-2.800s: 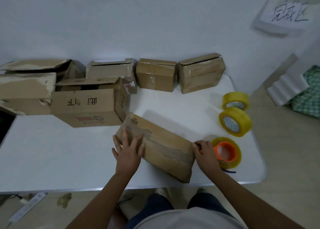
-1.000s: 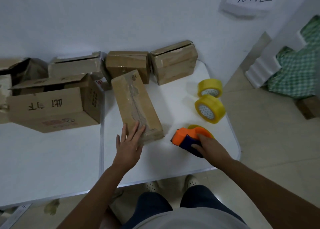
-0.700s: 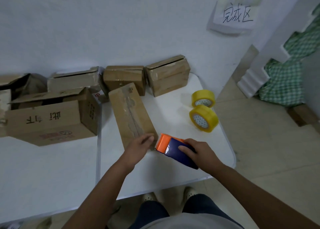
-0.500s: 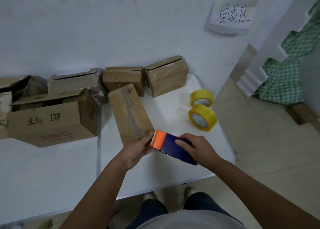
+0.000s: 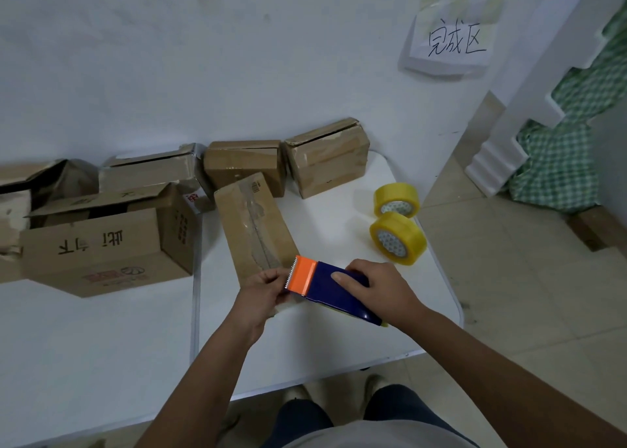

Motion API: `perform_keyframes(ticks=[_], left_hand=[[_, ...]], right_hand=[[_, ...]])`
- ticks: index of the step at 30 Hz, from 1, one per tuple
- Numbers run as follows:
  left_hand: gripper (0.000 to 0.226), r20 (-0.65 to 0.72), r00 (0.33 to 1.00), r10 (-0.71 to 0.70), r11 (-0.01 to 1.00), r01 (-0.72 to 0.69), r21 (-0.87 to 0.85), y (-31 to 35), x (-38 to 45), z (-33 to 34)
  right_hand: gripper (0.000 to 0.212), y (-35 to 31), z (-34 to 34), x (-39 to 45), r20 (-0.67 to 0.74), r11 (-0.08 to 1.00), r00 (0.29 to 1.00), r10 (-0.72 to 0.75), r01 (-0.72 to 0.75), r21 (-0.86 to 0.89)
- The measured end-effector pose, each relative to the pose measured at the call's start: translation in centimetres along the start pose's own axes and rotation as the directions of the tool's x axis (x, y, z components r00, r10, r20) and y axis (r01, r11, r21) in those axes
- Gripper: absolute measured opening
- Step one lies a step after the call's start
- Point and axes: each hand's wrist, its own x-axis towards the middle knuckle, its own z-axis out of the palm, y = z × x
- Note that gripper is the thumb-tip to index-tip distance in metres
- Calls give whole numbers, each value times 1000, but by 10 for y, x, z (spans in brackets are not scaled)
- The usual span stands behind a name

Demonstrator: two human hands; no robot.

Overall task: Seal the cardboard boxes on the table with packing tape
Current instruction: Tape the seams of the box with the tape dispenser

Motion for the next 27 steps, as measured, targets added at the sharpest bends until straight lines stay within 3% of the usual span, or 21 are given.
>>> perform_keyframes(ticks=[4, 11, 17, 23, 27], left_hand=[[21, -111, 992, 54, 999, -53, 7, 4, 2, -1], [20, -161, 979, 122, 990, -131, -52, -2, 6, -19], [17, -227, 957, 183, 973, -210, -101, -4, 7, -61], [19, -351, 924, 154, 968, -212, -132, -24, -2, -99], [19, -312, 945, 100, 978, -151, -143, -39, -10, -95]], right_hand=[[42, -10, -3, 9, 31, 1000, 1000, -6, 5, 16], [44, -28, -10, 30, 89, 999, 995, -47, 49, -20], [44, -22, -27, 41, 193, 987, 980, -47, 76, -145], [44, -7, -48, 49, 273, 972, 962, -15, 78, -222], [44, 0, -52, 53, 309, 956, 951, 3, 87, -279]])
